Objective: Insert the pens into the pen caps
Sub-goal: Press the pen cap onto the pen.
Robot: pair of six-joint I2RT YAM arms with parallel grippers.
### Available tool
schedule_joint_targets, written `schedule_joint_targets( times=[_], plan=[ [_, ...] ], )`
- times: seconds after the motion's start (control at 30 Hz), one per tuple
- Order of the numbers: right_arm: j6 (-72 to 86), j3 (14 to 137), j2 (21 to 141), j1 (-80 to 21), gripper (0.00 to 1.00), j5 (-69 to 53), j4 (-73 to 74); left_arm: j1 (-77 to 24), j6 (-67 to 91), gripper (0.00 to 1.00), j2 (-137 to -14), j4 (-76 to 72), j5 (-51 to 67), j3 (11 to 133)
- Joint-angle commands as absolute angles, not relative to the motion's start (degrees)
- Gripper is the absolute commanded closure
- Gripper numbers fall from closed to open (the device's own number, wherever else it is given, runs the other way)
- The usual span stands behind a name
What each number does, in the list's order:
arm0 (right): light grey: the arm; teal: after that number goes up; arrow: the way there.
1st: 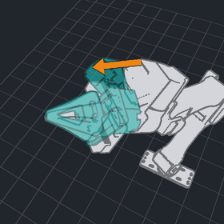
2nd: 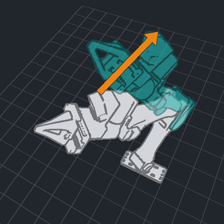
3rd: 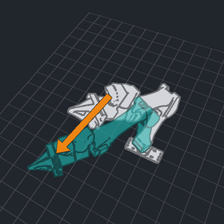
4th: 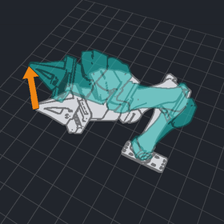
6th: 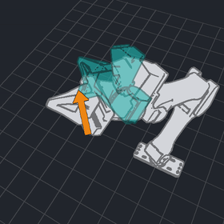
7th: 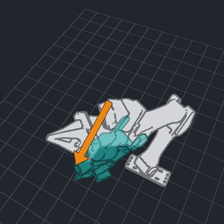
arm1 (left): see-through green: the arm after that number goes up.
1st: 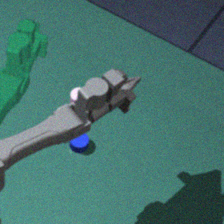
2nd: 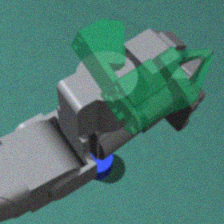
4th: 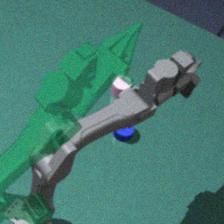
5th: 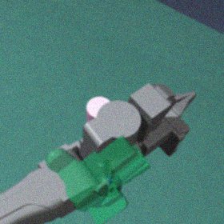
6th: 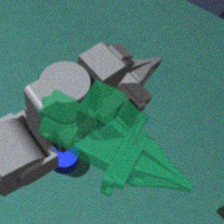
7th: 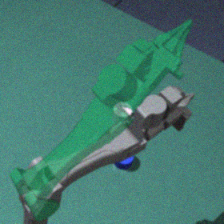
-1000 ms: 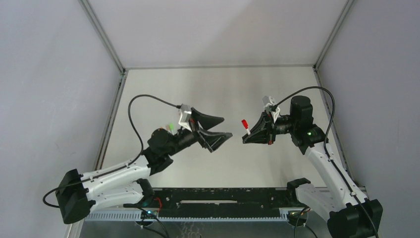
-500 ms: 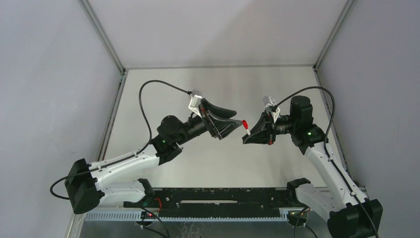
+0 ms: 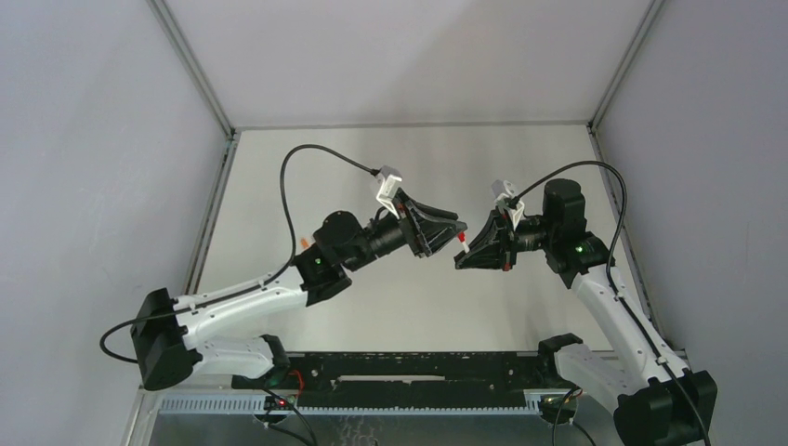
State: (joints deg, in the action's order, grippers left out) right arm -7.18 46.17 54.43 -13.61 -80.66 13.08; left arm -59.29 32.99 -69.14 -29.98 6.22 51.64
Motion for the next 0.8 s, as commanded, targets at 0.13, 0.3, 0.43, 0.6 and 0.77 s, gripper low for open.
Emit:
schedule_joint_targets(
  times=[0.13,0.3,0.43,0.6,0.77],
  plan=[
    [-7.89,47.53,54.38,-13.61,1.0,-80.88,13.01,-60.18,32.34,0.62,-70.47,-28.4,4.83,56.14],
    [-7.87,47.55,54.34,-13.62,1.0,-80.78,13.01,-60.29,32.68,0.72,-70.89,-28.43,5.7,56.56],
    [-7.91,47.55,54.13,-13.49,1.0,-80.85,13.01,-60.29,33.02,0.89,-71.51,-27.95,7.56,56.91],
    [-7.47,47.55,53.56,-13.05,1.0,-80.86,12.84,-60.29,34.87,1.0,-71.85,-26.32,10.46,55.95],
    [-6.7,47.46,52.68,-12.59,1.0,-82.48,12.15,-60.65,36.55,1.0,-72.03,-27.84,16.02,51.02]
  ],
)
